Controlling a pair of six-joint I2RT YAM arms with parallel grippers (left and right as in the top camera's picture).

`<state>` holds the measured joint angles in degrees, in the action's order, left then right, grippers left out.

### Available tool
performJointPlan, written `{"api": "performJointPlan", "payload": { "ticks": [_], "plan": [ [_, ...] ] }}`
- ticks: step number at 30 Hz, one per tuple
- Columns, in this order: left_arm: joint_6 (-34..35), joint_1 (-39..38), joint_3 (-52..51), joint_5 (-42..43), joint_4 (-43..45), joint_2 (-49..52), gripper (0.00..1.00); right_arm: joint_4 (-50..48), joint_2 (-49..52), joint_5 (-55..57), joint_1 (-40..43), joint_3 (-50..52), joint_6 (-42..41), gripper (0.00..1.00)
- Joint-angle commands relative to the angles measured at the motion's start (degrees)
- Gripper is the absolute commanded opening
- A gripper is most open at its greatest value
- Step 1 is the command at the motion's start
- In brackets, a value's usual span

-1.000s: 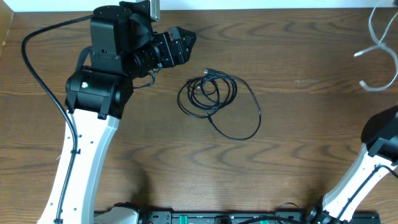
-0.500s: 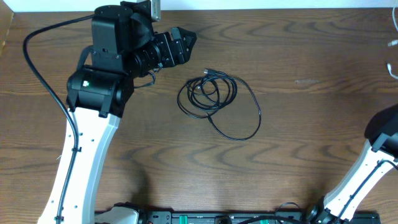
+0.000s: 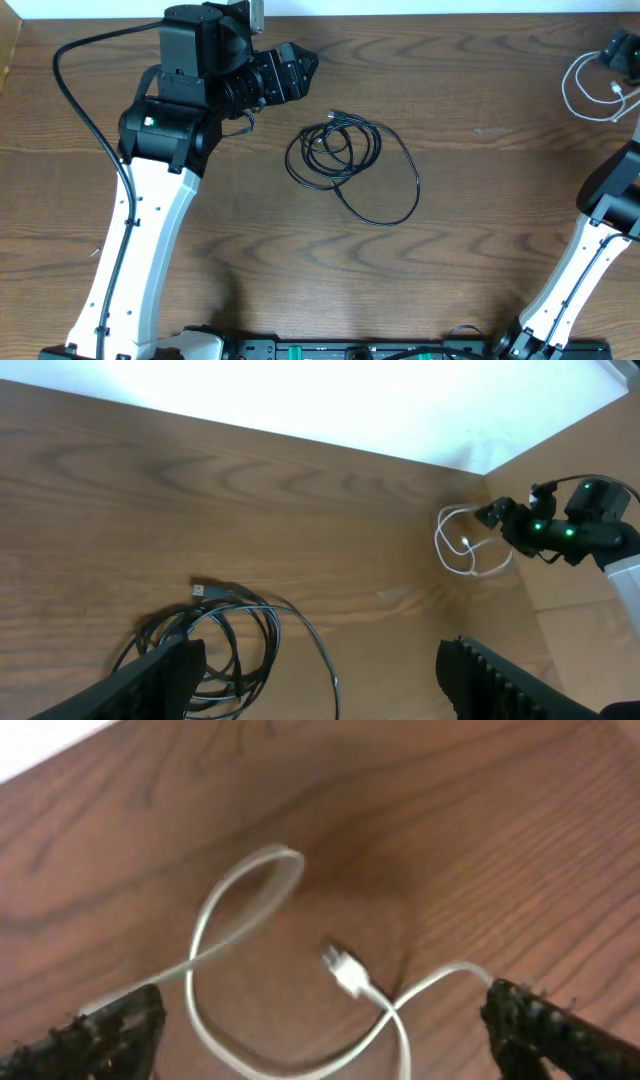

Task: Untangle cables
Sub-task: 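Carry the white cable to the table's top-right corner and release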

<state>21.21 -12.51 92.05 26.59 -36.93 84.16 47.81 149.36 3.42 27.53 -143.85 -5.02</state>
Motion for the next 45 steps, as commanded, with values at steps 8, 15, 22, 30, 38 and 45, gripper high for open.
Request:
{"api": "performJointPlan", "payload": {
  "ticks": [8,15,22,30,38,45],
  "plan": [
    [0.35,0.17,0.22,-0.70,0.07,0.17,0.80,8.98,-3.63,-9.35,0.28,-0.70,6.69,0.99],
    [0.33,0.17,0.22,-0.72,0.04,0.17,0.80,13.53,-9.31,-16.52,-0.13,-0.70,8.94,0.99],
    [0.33,0.17,0.22,-0.72,0.04,0.20,0.80,23.47,-10.62,-11.87,-0.63,-0.66,3.48,0.93],
    [0.33,0.17,0.15,-0.72,-0.20,0.20,0.80,21.03,-10.38,-7.43,-0.70,9.11,-5.25,0.63],
    [0.33,0.17,0.15,-0.72,-0.57,0.20,0.80,8.83,-10.38,-7.10,-2.03,21.79,-2.01,0.14],
    [0.33,0.17,0.15,-0.72,-1.03,0.20,0.80,1.03,-10.38,-6.95,-2.01,28.37,-2.69,0.09]
  ]
}}
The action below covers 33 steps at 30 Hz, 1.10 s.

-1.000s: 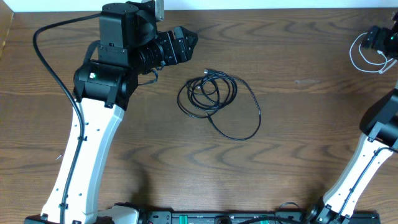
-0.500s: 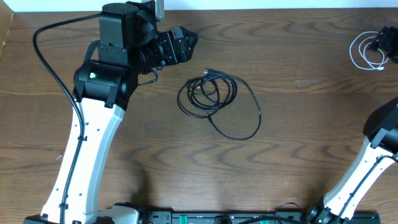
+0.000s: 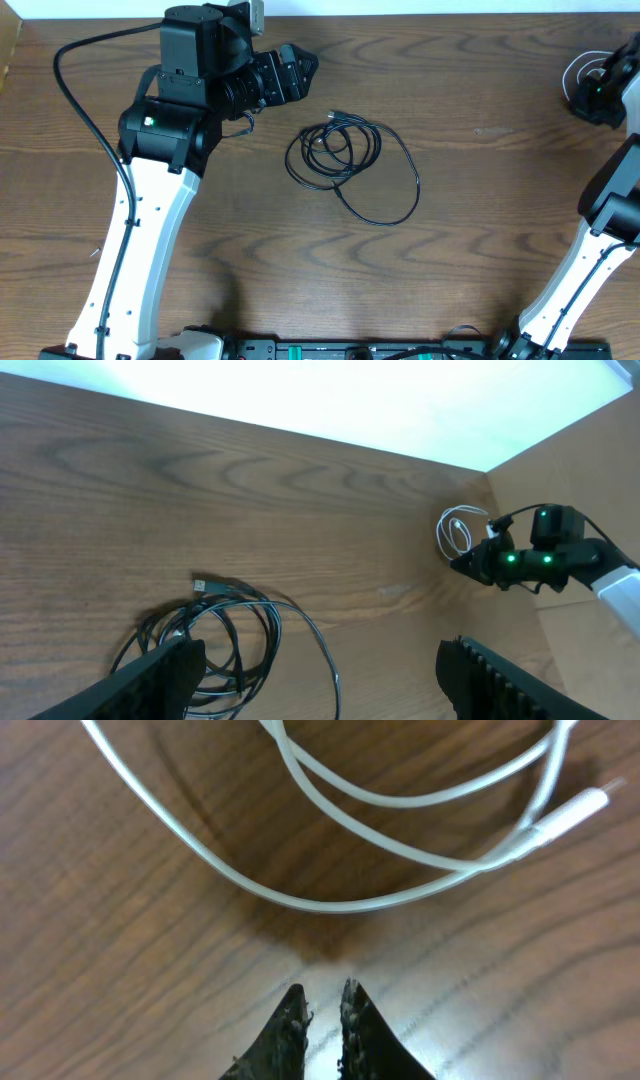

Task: Untangle cables

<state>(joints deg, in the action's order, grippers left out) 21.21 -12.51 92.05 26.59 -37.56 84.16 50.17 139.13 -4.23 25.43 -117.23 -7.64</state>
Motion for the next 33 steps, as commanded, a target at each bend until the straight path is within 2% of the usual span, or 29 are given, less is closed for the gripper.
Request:
{"api": "performJointPlan", "payload": {
  "ticks": [1,11,17,19,23,27,33],
  "plan": [
    [0.33,0.17,0.15,-0.72,-0.44,0.20,0.80,-2.58,-0.15,0.72,0.09,2.71,-0.09,0.09],
    [0.33,0.17,0.15,-0.72,-0.61,0.20,0.80,-18.32,-0.15,6.67,0.13,13.18,-4.83,0.04],
    [0.35,0.17,0.07,-0.72,-1.68,0.44,0.80,-40.46,-0.13,6.71,0.13,22.80,-5.20,0.04],
    [0.35,0.17,0.07,-0.72,-2.21,0.68,0.80,-49.40,-0.02,6.97,0.11,26.40,-5.20,0.09],
    [0.55,0.17,0.07,-0.72,-2.25,0.94,0.80,-63.82,0.28,10.29,0.13,31.63,-7.56,0.12],
    [0.55,0.17,0.07,-0.74,-2.14,0.94,0.80,-64.96,0.00,9.25,0.26,31.76,-7.72,0.10],
    [0.52,0.17,0.07,-0.72,-2.23,0.94,0.80,-56.43,-7.06,-2.69,0.39,31.52,-6.67,0.13]
  ]
}}
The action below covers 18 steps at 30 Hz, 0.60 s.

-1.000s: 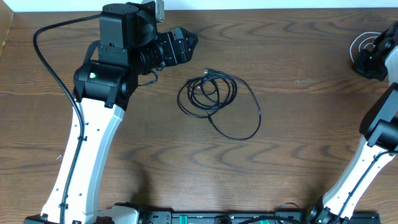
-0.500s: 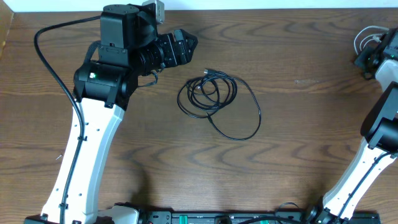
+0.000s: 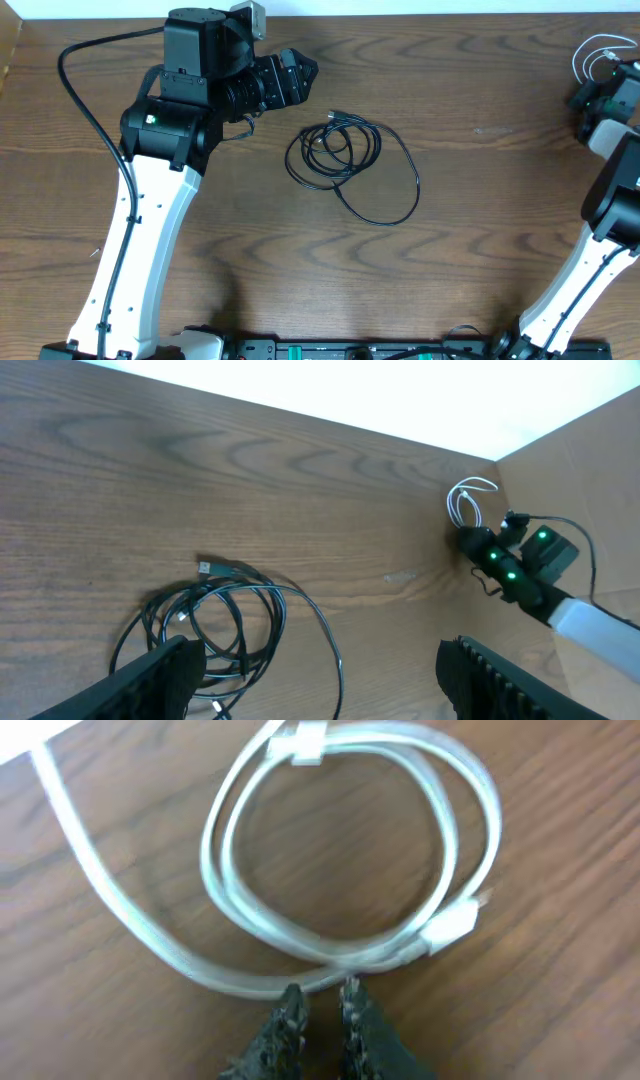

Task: Untangle cables

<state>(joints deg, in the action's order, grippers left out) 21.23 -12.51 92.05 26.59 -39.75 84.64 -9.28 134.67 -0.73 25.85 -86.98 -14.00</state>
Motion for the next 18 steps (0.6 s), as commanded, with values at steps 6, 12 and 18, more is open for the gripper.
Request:
{"api": "performJointPlan", "payload": {
  "ticks": [6,12,18],
  "plan": [
    [0.44,0.17,0.07,-0.74,-0.11,0.46,0.80,15.69,-16.68,-9.57,-0.09,1.25,2.03,0.16],
    [-3.91,0.24,0.04,-1.03,-2.12,1.16,0.81,28.50,-28.81,-18.12,-1.29,1.27,3.78,0.20],
    [-4.92,0.24,0.00,-11.28,-9.07,2.91,0.82,35.89,-32.35,-30.58,-4.81,1.27,3.80,0.42]
  ]
}}
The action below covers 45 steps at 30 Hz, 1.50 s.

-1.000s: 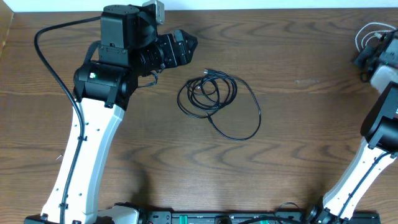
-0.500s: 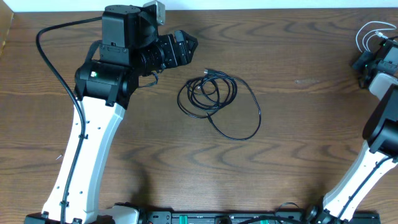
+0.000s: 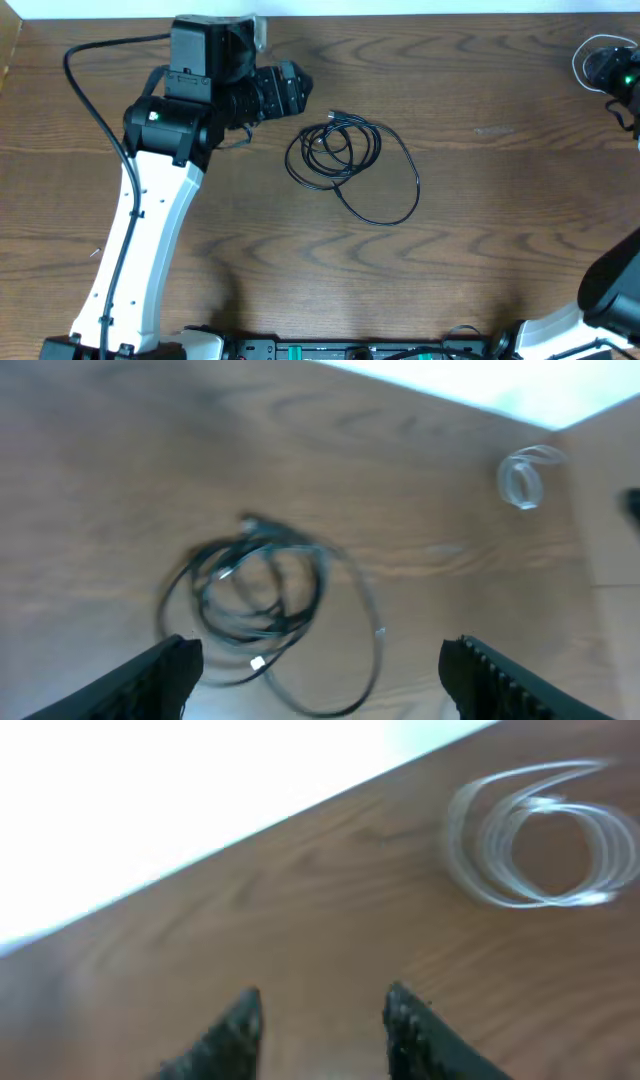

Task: Untangle cables

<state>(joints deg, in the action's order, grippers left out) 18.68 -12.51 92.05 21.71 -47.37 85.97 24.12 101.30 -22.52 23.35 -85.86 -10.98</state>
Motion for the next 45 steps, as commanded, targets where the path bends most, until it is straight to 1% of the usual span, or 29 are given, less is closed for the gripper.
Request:
{"api": "performJointPlan", "payload": {
  "ticks": [1,2,4,6,9,13,15,19,27,30,38,45],
  "plan": [
    [-3.52,0.24,-0.02,-6.86,-2.03,1.97,0.82,4.15,1.05,-9.51,-3.26,0.17,0.79,0.47],
    [-4.70,0.24,-0.04,-6.82,-2.49,2.49,0.82,5.75,1.14,-9.49,-4.35,0.26,0.92,0.49],
    [-5.40,0.24,-0.07,-6.80,-3.08,3.65,0.82,8.79,1.18,-9.44,-7.06,0.37,1.90,0.56],
    [-5.38,0.22,-0.11,-6.75,-3.15,5.31,0.82,11.13,1.27,-9.31,-9.79,0.39,2.27,0.57],
    [-6.05,0.22,-0.11,-5.11,-2.99,8.28,0.82,13.57,1.44,-8.33,-14.08,0.44,4.35,0.65],
    [-6.27,0.22,-0.11,-3.65,-2.49,12.63,0.82,14.71,2.71,-4.17,-20.04,0.48,4.46,0.69],
    [-7.50,0.22,-0.11,-1.77,-1.81,14.43,0.81,14.62,3.89,-2.67,-22.51,0.48,4.70,0.70],
    [-9.92,0.22,-0.11,2.67,-1.03,16.46,0.81,14.23,6.86,-2.69,-26.21,0.48,6.08,0.72],
    [-11.41,0.24,-0.11,2.93,-0.11,16.57,0.81,12.87,13.03,-4.20,-31.74,0.48,14.16,0.74],
    [-11.34,0.22,-0.11,2.95,0.11,16.57,0.81,12.24,15.32,-4.20,-33.29,0.48,14.99,0.74],
    [-11.10,0.22,-0.11,3.19,0.07,16.57,0.81,11.87,18.67,-6.82,-34.82,0.48,18.60,0.77],
    [-10.93,0.22,-0.11,3.19,-0.02,16.57,0.81,11.85,21.40,-7.06,-35.04,0.48,18.62,0.77]
  ]
}}
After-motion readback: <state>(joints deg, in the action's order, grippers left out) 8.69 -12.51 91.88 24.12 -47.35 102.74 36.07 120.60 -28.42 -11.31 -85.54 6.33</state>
